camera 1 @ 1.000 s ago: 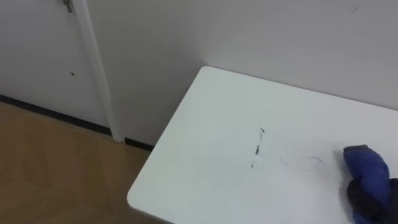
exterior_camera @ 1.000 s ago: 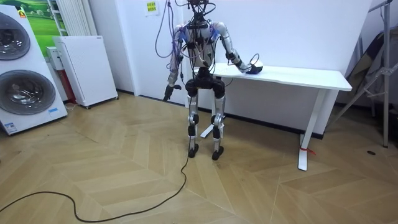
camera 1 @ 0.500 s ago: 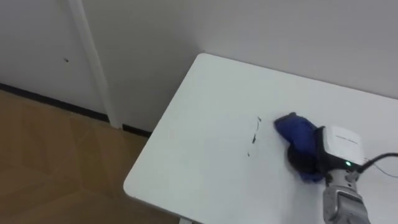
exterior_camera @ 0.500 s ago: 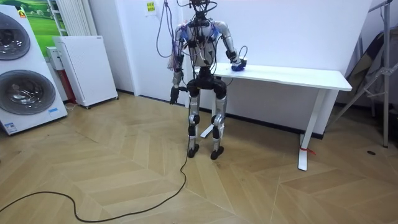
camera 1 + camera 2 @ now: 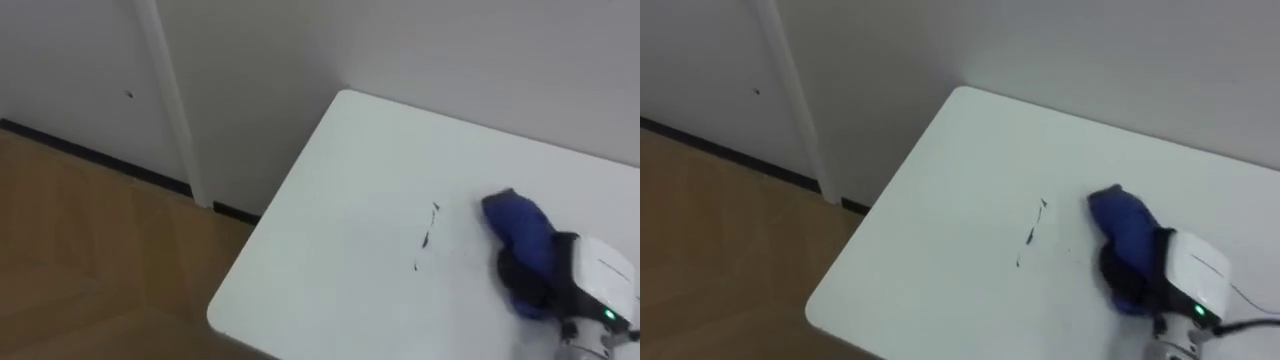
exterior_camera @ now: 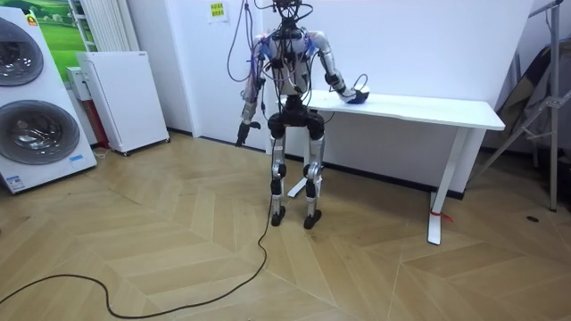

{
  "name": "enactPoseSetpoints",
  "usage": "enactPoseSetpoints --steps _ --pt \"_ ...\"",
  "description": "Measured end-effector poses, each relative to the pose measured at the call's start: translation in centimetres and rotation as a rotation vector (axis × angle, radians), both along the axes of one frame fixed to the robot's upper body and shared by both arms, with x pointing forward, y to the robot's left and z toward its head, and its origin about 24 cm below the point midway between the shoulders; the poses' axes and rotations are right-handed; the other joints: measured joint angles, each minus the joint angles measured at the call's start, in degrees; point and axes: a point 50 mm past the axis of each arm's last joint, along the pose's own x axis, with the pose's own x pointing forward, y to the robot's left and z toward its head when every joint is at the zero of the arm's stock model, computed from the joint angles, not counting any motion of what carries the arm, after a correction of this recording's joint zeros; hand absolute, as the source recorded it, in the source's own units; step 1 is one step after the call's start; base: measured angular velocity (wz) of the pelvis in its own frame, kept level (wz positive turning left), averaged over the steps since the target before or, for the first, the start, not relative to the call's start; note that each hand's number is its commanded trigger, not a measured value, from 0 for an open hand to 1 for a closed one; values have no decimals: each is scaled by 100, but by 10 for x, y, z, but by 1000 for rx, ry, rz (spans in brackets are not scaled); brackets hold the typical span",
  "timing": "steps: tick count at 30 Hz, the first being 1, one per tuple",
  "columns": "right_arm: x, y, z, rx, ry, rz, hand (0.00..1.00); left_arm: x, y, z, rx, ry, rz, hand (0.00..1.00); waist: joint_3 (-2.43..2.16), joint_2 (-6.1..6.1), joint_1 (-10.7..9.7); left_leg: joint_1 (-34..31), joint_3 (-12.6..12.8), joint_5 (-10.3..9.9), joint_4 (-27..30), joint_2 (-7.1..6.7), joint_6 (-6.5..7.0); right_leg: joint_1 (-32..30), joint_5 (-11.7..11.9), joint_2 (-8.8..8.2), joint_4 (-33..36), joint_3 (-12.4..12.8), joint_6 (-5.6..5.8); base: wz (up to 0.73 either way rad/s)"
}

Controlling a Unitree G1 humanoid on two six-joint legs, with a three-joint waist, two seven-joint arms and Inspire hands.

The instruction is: Wipe table

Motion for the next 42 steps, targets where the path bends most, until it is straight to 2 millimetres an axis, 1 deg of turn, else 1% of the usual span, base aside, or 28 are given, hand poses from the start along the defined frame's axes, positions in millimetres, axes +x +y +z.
enactPoseSetpoints --steps 1,4,5,7,8,9,10,12,13,14,15,16,17,18,20,22,24,26,27,28,29,31,33,34,38,39,40,42 --pt "-7 -7 1 -6 9 -27 100 -1 2 1 4 -1 8 0 1 -1 -6 13 2 -2 -1 -2 4 10 0 -4 -2 10 0 0" --pt "-7 -13 2 -13 21 -40 100 2 1 0 1 -8 -1 0 -1 8 -33 43 25 -3 11 0 6 47 -4 -23 -6 0 7 -7" --pt "-5 -13 2 -5 21 -39 100 3 0 0 -1 -10 -4 0 -1 9 -31 51 49 -3 7 0 5 47 -10 -24 -2 16 16 -17" --pt "11 -8 3 29 17 -25 100 6 -4 -1 -18 -17 -17 0 7 26 32 51 140 -10 2 5 -8 33 -33 -26 -8 138 53 -32" --pt "17 -6 4 33 15 -21 100 7 -5 -2 -22 -16 -25 0 12 30 52 46 162 -11 14 8 -11 29 -33 -23 -9 130 52 -33" --pt "25 -2 5 44 16 -10 100 11 -9 -4 -34 -12 -44 0 16 42 98 48 229 -5 16 20 -26 6 -29 -14 -4 156 46 -33" --pt "34 5 6 64 23 4 100 14 -13 -6 -46 -11 -65 0 41 20 130 46 313 4 13 24 -44 -77 -8 15 23 249 12 -35" --pt "53 17 11 81 26 62 100 22 -18 -7 -66 -15 -98 0 52 27 203 -52 358 17 13 36 -68 -263 19 55 116 321 -37 -48" --pt "67 29 16 97 26 124 100 29 -20 -8 -77 -28 -106 0 93 56 268 -98 364 32 10 46 -83 -355 48 96 129 394 -81 -50" --pt "73 36 18 105 27 160 100 28 -21 -8 -82 -26 -105 0 117 63 311 -114 374 35 11 54 -87 -397 60 122 140 449 -100 -48" --pt "83 52 22 103 32 243 100 29 -22 -9 -86 -28 -112 0 128 61 402 -163 366 38 15 66 -93 -492 70 146 177 459 -131 -31" --pt "92 66 27 92 33 323 100 28 -23 -9 -90 -23 -116 0 136 55 419 -235 347 49 18 72 -110 -569 61 156 193 451 -149 -17" --pt "96 72 29 91 29 354 100 27 -24 -9 -94 -21 -118 0 147 56 420 -270 322 57 21 72 -119 -594 59 159 190 448 -153 14" --pt "102 82 32 92 15 399 100 29 -24 -9 -101 -21 -118 0 188 54 427 -304 287 94 9 62 -123 -626 43 160 197 451 -162 19" --pt "108 85 35 101 -2 425 100 23 -24 -9 -106 -6 -109 0 203 78 468 -345 264 100 1 63 -123 -663 28 162 188 437 -163 16" --pt "106 80 32 102 -15 423 100 7 -23 -9 -110 24 -81 0 207 78 411 -348 134 102 12 43 -118 -647 -9 127 151 290 -147 27" --pt "98 75 26 107 -20 417 100 -9 -21 -8 -107 59 -69 0 189 50 318 -336 109 102 17 32 -118 -563 -25 117 77 258 -133 28" --pt "89 62 22 112 -41 368 100 -13 -18 -7 -101 64 -52 0 172 24 195 -342 54 101 16 6 -117 -503 -71 80 63 242 -102 46" --pt "77 49 18 109 -53 304 100 -12 -14 -5 -88 57 -47 0 154 -6 139 -327 66 103 16 -18 -112 -435 -115 42 47 219 -71 65" --pt "62 34 15 110 -54 228 100 -13 -9 -3 -70 46 -35 0 112 -24 112 -297 76 108 15 -41 -105 -329 -130 18 -18 219 -49 61" --pt "55 28 13 107 -52 195 100 -14 -7 -2 -60 47 -35 0 104 -31 94 -264 78 108 14 -51 -104 -282 -142 6 -13 222 -33 42" --pt "30 4 7 113 -49 46 100 -19 -1 1 -37 55 -13 0 40 -41 9 -140 122 75 16 -56 -54 -98 -196 -26 -16 239 3 29" --pt "15 -11 5 111 -38 -44 100 -18 1 1 -30 50 4 0 15 -66 -49 -93 116 61 24 -55 -36 -11 -224 -49 -1 240 25 11" --pt "10 -18 6 93 -25 -65 100 -18 1 1 -28 50 5 0 17 -68 -80 -71 129 57 24 -59 -32 -12 -224 -56 13 252 25 -5" --pt "0 -24 4 80 1 -94 100 -3 0 0 -33 17 -3 0 19 -74 -117 -13 144 47 56 -64 -26 47 -214 -59 21 275 29 -9" --pt "2 -22 4 86 6 -100 100 5 -2 -1 -38 1 -13 0 20 -71 -94 21 186 42 59 -62 -32 44 -213 -47 28 322 27 -28" --pt "13 -19 5 90 5 -95 100 12 -5 -2 -48 -12 -25 0 22 -43 -16 51 301 32 46 -52 -47 8 -204 -8 73 466 13 -41" --pt "30 -5 5 90 22 -57 100 24 -12 -5 -64 -19 -58 0 18 -13 97 53 470 16 16 6 -71 -91 -163 48 119 609 -36 -60"
